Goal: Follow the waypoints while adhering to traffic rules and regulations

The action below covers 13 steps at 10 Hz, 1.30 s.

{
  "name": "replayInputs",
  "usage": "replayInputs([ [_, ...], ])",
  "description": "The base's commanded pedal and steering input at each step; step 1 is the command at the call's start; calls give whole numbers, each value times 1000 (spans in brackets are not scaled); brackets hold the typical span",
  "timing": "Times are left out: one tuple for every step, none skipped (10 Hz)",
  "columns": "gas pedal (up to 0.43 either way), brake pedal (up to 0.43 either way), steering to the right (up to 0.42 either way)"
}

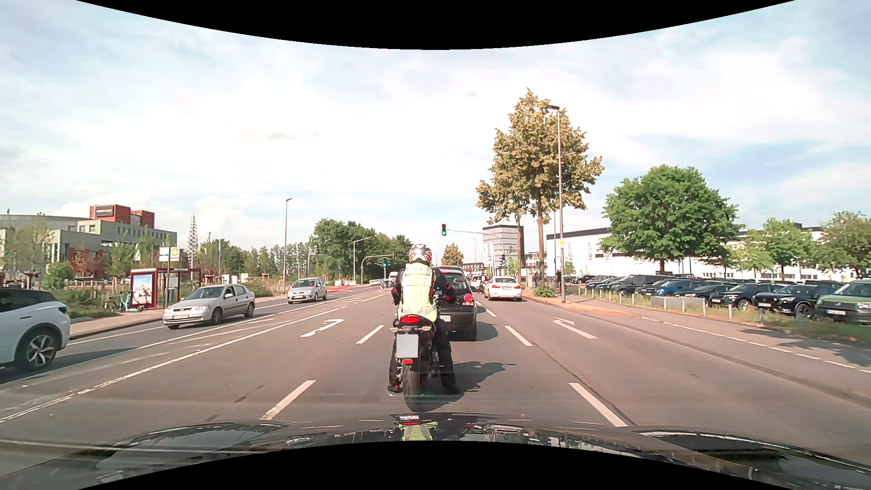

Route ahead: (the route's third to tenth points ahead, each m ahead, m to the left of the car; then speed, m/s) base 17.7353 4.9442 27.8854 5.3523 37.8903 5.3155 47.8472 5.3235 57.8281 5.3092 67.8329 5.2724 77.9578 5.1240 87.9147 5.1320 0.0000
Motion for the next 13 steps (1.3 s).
replayInputs([
  [0, 0, -6],
  [0, 0, -6],
  [0, 0, -6],
  [0, 0, -6],
  [0, 0, -6],
  [0, 0, -6],
  [0, 0, -6],
  [0, 0, -6],
  [0, 0, -6],
  [0, 0, -6],
  [0, 0, -6],
  [0, 0, -6],
  [0, 0, -6],
])
